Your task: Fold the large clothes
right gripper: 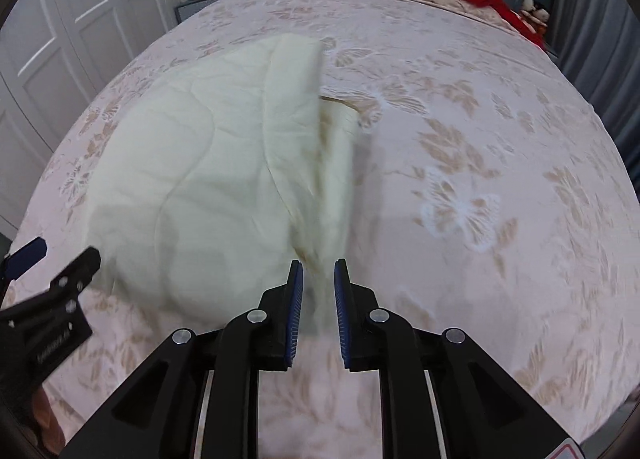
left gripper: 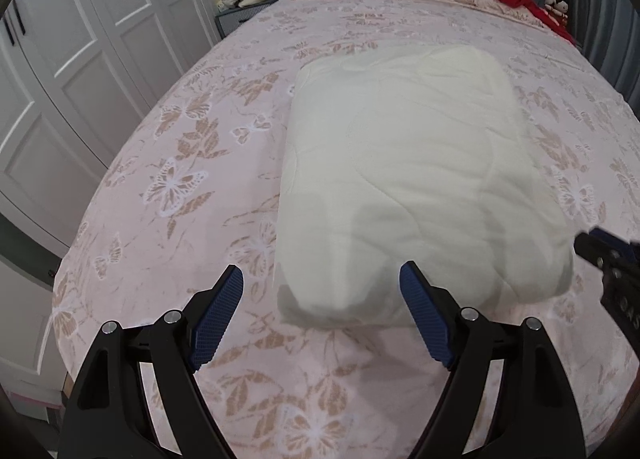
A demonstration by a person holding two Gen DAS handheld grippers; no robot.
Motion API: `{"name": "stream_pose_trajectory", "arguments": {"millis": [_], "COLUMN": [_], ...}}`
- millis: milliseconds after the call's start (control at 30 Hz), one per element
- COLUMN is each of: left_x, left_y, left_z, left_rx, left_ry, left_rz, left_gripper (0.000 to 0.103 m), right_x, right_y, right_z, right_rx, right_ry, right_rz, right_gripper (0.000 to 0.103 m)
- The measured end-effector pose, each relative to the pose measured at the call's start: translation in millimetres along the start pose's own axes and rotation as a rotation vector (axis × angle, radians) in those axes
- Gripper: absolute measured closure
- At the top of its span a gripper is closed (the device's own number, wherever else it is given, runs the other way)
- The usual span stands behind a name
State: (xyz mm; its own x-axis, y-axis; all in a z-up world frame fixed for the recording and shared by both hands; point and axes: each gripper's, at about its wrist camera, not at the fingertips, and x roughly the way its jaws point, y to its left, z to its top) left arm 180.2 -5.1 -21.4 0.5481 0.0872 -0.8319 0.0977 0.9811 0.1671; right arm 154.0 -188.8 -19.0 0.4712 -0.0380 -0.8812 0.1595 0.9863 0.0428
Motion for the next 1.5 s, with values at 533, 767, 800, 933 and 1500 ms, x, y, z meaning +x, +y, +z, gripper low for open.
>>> {"name": "stream_pose_trajectory", "arguments": {"millis": [533,767,800,933,1500], "left_x": [-100.8,-134.0,-137.9,-141.7,-136.6], "left_y": [-11.9,-11.4,-9.5,-6.1,2.6], "left_z": [-56.4,-97.1,-104.1,-124.5,-169.0], "left_rx": [0.069,0.080,0.080,0.067,0.035], "left_ry": [-0.121,-0.165,-0.170,-0.164,-0.126], "left_rz": [0.008,0.010,0.008,-0.008,0.011], "left_gripper": [0.018,0.012,0.012,0.011,0.011], "right_x": [-116.6,-144.7,-145.0,-147.3,-149.1], "right_y": [9.7,18.1,17.3,18.3,36.5], "right_z": [-90.5,-140.3,-144.5,-163.6,-204.9], "right_rx": [-0.021,-0.018,-0.015,0.001,0.005], "right_ry": [-0.136,-0.186,-0.184,-0.180,-0.195], "right_rz": [0.085,0.061,0.063,0.062,0.023], "right_gripper": [0.084,0.065,0.065,0.064,0.052]}}
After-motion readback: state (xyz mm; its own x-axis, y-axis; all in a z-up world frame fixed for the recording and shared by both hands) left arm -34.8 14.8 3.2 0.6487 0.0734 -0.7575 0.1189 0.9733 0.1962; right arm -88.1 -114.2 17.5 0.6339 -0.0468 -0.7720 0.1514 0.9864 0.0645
